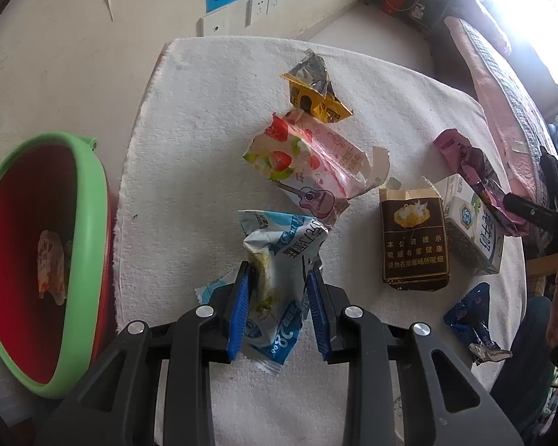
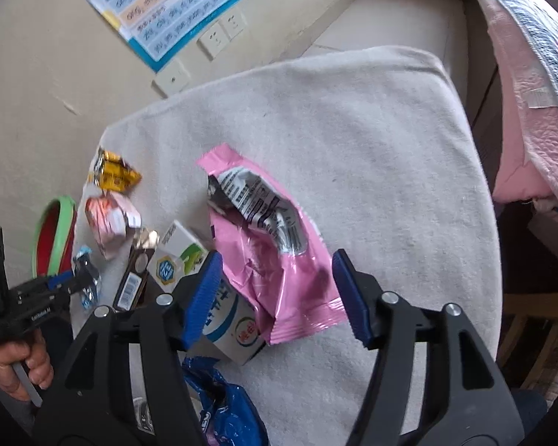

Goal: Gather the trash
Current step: 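Grasp the blue-white wrapper with the left tool while the right tool grasps the pink wrapper, then carry both wrappers over the red bin and open the right tool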

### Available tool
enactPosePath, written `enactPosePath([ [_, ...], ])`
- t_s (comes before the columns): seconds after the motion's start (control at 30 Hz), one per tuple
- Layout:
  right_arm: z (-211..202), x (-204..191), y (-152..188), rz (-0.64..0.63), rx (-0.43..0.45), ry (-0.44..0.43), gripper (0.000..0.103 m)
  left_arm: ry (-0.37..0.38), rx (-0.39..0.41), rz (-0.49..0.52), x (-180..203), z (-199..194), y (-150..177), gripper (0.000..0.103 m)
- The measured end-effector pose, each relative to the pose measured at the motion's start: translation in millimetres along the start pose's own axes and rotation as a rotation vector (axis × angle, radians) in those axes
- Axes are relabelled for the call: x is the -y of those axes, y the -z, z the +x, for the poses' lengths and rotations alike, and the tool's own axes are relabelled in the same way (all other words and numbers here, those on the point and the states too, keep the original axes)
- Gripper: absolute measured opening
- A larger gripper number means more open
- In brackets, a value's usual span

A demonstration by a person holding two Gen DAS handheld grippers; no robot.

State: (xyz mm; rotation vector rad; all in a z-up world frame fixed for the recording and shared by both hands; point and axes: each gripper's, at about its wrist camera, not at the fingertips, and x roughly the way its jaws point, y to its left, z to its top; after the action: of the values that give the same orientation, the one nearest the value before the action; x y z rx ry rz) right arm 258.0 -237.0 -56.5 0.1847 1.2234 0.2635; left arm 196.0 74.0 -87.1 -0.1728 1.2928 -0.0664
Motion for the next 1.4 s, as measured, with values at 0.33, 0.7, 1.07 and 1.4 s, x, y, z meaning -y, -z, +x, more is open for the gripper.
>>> enactPosePath([
  [0.33,19,14,0,0.064,-0.048,-0.003,0.037,0.000,0.000,0.011,3,1,0,0.025],
  [0.7,-8,3,2,0.017,-0.001,0.008,0.023,0.002,0.026,0.026,10,-8,-1,0.010],
  [1.07,-71,-31,5,-0.060,0.126,0.007,0.022,0.011,0.118,0.023,13,-52,3,0.010],
  [1.4,-100,-82,10,-0.125,0.181,-0.053,0.022,0.013,0.209,0.010,5,-98,5,0.010],
])
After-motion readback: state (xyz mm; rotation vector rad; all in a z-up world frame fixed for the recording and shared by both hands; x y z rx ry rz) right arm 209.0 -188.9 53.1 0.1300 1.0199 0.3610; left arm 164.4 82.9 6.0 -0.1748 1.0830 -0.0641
